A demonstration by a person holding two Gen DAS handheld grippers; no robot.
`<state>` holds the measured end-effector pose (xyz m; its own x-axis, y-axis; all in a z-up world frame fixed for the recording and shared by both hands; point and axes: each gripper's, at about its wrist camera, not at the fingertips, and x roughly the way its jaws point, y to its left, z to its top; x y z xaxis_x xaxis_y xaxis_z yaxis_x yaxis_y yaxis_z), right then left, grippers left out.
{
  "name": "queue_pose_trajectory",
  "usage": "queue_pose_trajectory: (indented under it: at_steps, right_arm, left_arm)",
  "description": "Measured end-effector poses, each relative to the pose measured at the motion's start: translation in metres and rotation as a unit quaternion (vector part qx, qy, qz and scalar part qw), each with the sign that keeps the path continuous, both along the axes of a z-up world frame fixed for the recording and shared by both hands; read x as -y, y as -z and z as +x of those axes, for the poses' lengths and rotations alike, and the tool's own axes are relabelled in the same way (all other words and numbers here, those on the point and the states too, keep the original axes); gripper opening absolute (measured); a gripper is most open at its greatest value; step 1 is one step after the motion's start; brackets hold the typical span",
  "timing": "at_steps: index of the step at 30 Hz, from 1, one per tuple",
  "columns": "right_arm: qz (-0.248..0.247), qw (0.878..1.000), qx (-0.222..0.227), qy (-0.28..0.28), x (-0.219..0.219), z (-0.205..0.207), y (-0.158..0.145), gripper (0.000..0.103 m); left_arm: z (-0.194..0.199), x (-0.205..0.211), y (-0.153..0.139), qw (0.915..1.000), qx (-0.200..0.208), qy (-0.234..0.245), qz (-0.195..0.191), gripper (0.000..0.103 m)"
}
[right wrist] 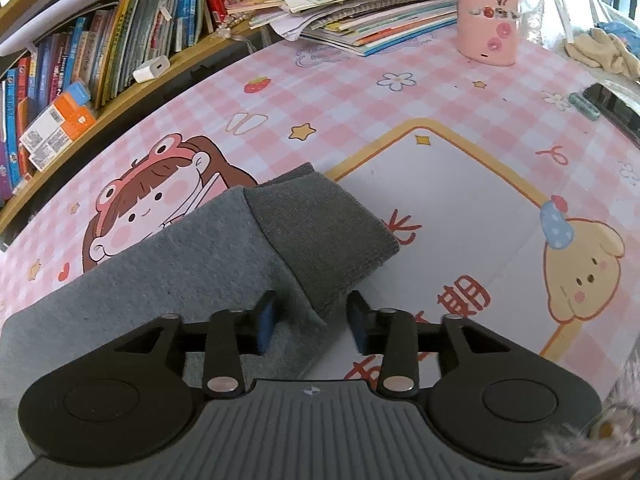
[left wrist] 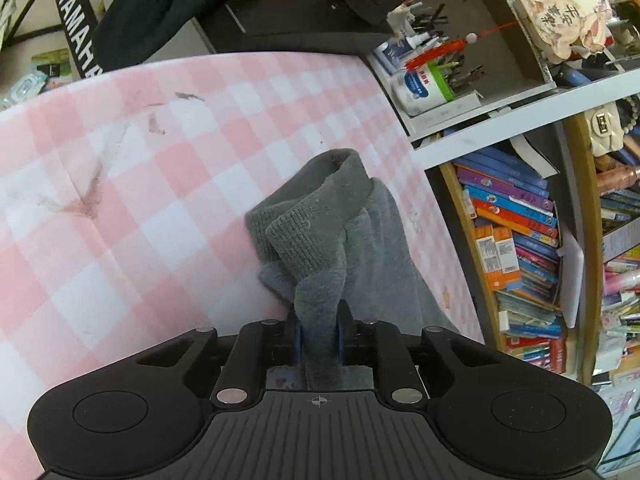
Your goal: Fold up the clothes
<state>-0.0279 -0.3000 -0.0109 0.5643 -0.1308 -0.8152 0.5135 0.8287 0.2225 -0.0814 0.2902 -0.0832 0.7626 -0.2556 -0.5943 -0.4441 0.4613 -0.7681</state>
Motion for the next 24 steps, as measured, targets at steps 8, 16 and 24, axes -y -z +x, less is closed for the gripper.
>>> queue_pose_trajectory:
  at_steps: [8,16,24]
  right_arm:
    - [-0.084,0.995,0.045,0.014,-0.033,-0.019,-0.035,0.064]
    - [-0.144,0.968,0.072,-0.192,-0.113,-0.004,-0.039,0.073]
    - [-0.151,0.917,0.062,-0.365,-0.197,0.012,-0.024,0.078]
  left_arm:
    - [-0.002,-0.002,0.003,0.9999,0.004,-0.001,-0.009,0.027]
    - [-0.003,-0.003,0.003,0.9999,0.011,0.006,-0.009,0.03]
    - [-0.003,-0.005,0.003,0.9997,0.015,0.016,-0.009,0.031]
